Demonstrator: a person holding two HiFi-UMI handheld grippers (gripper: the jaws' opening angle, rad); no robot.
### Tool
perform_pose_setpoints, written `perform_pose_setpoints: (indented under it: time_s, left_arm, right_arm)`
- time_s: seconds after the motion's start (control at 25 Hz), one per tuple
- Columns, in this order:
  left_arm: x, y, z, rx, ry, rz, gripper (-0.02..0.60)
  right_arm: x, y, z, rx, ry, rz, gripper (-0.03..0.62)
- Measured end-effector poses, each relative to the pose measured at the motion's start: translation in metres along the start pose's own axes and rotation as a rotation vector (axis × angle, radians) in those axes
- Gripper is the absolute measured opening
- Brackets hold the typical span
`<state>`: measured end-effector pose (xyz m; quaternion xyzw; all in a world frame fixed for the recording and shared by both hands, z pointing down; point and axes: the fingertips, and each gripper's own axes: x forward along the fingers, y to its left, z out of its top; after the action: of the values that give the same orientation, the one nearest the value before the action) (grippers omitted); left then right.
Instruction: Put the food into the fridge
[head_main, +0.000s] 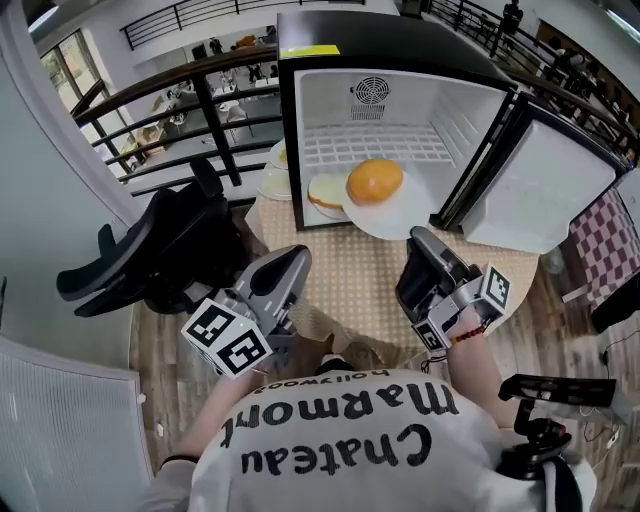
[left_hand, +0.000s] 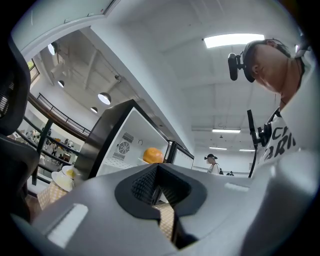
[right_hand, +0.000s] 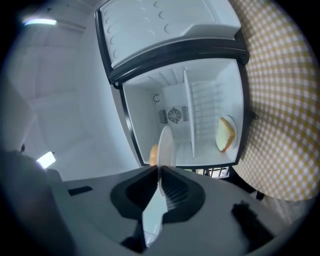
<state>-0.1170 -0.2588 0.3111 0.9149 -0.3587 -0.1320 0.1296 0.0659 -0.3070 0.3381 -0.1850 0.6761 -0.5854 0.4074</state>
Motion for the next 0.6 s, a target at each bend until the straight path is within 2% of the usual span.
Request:
perform_pose_setpoints:
  time_s: [0.32,0.6]
  left_arm:
    - [0.032,0.031,0.003,-0.014,0.024,0.015,0.005]
    - [0.036,0.054,0.013,-0.022,0.001,0.049,0.005]
  right_arm:
    - [0.038,-0.022,0.044,0.016,-0.026,-0.013,0.026]
    - [0.067,-0.037,0.065,0.012,-0.036,-0.026,0.026]
